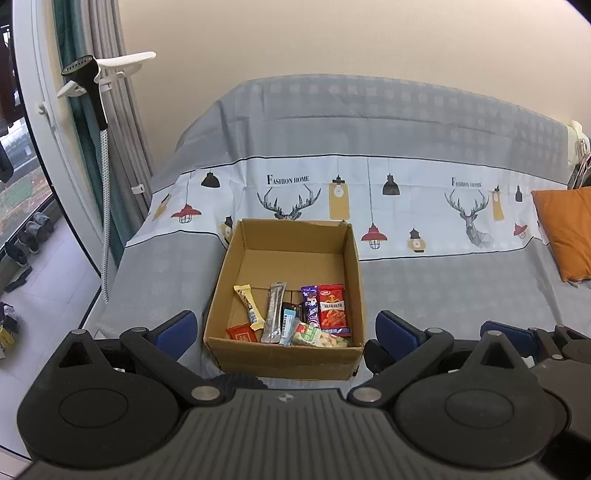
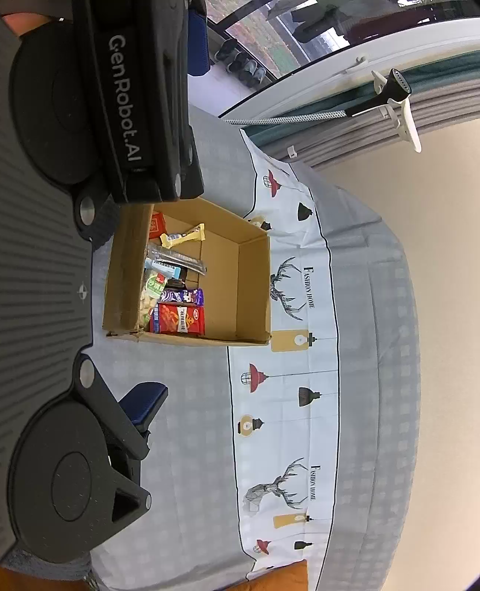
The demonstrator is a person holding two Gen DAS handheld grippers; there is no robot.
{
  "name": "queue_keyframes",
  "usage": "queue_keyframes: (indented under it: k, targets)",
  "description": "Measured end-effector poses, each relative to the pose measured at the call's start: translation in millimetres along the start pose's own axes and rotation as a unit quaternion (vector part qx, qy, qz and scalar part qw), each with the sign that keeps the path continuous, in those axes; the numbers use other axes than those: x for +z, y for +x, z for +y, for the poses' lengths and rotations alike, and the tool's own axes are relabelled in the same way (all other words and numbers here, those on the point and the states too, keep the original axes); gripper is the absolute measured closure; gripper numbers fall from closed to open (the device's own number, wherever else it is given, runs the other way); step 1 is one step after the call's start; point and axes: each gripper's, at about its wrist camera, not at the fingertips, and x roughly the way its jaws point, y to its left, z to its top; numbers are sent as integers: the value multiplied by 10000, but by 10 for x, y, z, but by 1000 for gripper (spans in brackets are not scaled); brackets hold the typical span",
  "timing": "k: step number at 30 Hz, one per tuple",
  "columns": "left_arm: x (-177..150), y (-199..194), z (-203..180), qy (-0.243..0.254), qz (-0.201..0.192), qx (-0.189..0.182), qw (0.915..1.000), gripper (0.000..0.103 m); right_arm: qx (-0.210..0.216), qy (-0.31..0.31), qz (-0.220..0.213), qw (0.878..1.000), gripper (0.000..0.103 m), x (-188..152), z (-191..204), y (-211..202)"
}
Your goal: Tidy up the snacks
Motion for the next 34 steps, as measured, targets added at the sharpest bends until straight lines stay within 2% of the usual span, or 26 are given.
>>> queue_keyframes:
  k: [22,34]
  targets:
    - [3,-100,7,78,-211,48,9997,0,-3,-32,-198,9998,1,-12,-15,-81]
    - [21,-79,-26,155,-164,82,9997,0,19,19,-164,9999,1,-33,-20,-78]
